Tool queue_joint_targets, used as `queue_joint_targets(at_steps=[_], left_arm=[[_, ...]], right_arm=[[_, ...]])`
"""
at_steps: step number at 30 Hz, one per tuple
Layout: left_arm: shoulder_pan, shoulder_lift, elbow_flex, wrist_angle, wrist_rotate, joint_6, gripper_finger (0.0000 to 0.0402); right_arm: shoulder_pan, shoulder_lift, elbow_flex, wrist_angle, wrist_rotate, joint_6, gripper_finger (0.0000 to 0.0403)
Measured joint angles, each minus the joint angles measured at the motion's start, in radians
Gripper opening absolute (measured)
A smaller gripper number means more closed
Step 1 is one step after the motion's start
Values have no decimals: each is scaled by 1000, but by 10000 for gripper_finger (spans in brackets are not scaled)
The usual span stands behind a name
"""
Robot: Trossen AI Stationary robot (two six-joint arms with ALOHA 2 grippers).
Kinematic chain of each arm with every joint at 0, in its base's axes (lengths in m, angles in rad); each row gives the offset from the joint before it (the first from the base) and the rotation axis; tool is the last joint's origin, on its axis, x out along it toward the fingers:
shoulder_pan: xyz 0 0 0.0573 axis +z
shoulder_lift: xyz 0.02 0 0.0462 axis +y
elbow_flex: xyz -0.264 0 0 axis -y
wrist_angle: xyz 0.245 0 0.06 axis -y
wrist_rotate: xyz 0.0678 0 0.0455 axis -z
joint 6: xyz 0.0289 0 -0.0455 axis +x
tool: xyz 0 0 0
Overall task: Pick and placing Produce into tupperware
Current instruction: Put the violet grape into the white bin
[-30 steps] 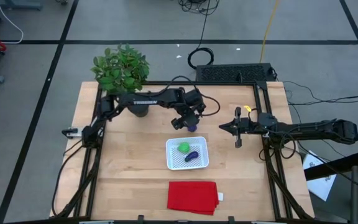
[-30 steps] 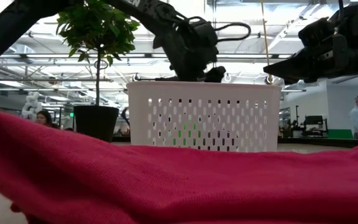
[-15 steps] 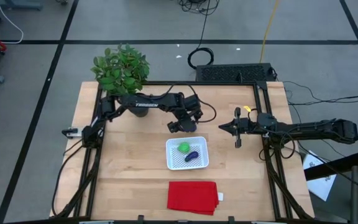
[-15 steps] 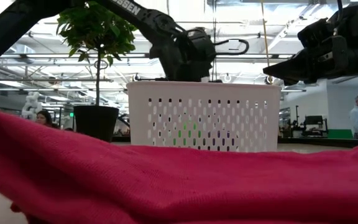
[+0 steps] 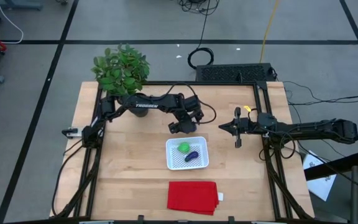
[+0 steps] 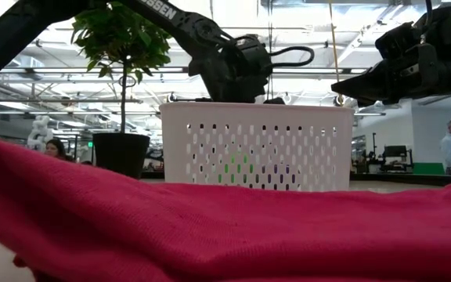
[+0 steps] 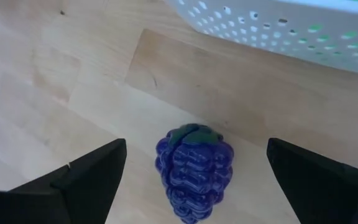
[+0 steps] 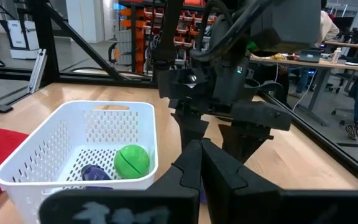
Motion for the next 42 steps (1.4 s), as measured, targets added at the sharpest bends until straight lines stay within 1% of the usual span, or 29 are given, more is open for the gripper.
queue_joint_targets(at_steps=[8,17,26,35,42], left_arm=[[-3,24,0,33,8,3,395],[-5,42,1,46,-39,0,394],[-4,42,0,41,-45,-29,394],[8,42,0,38,-109,-54,394],[8,42,0,39,-111,-60,394]], right_arm=[[0,0,0,0,0,0,0],[0,0,0,0,0,3,0],[0,0,0,0,0,3,0],[0,0,0,0,0,3,0],[0,0,0,0,0,4,0]])
